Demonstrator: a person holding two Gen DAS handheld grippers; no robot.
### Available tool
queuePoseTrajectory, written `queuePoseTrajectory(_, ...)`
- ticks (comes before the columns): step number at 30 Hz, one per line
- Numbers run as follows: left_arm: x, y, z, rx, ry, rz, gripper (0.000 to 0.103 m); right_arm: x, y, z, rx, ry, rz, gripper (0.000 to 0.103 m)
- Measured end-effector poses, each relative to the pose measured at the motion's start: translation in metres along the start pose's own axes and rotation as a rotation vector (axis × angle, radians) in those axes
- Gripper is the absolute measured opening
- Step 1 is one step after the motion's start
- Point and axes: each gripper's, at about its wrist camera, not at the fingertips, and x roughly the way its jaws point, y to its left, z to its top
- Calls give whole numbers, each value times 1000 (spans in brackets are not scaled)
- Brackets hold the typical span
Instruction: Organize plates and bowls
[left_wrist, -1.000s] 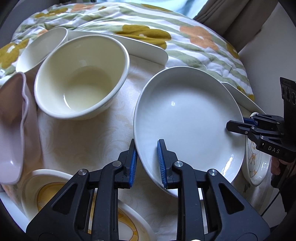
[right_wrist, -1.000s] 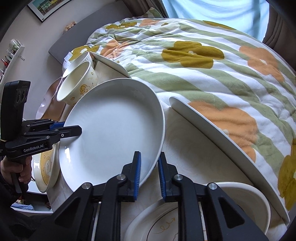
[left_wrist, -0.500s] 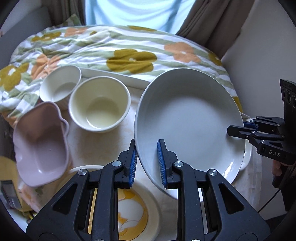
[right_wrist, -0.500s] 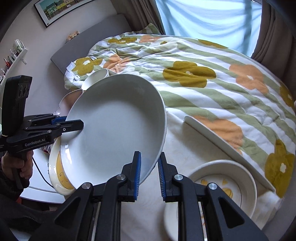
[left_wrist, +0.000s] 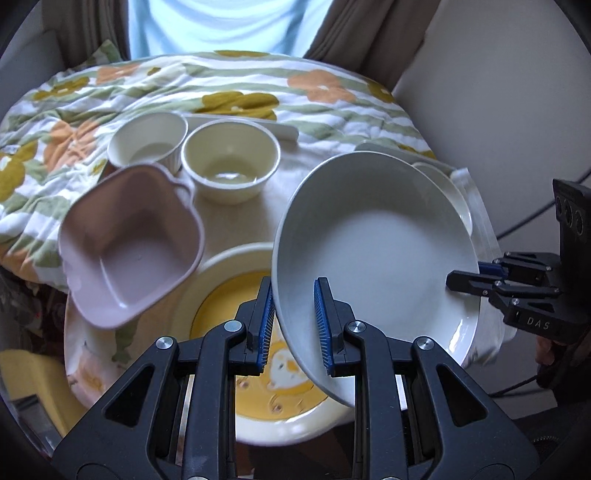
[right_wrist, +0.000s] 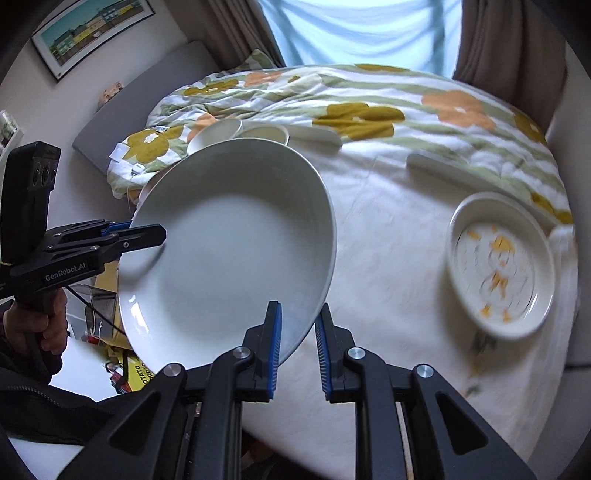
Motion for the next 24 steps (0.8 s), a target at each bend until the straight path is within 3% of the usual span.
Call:
queuePoseTrajectory(9,17,45,-42,26,95,-24,19,30,42,-40,130,28,-15,17)
queuePoseTrajectory(24,58,67,-42,-35,158,-25,19,53,48,-33,112,55,-57,17)
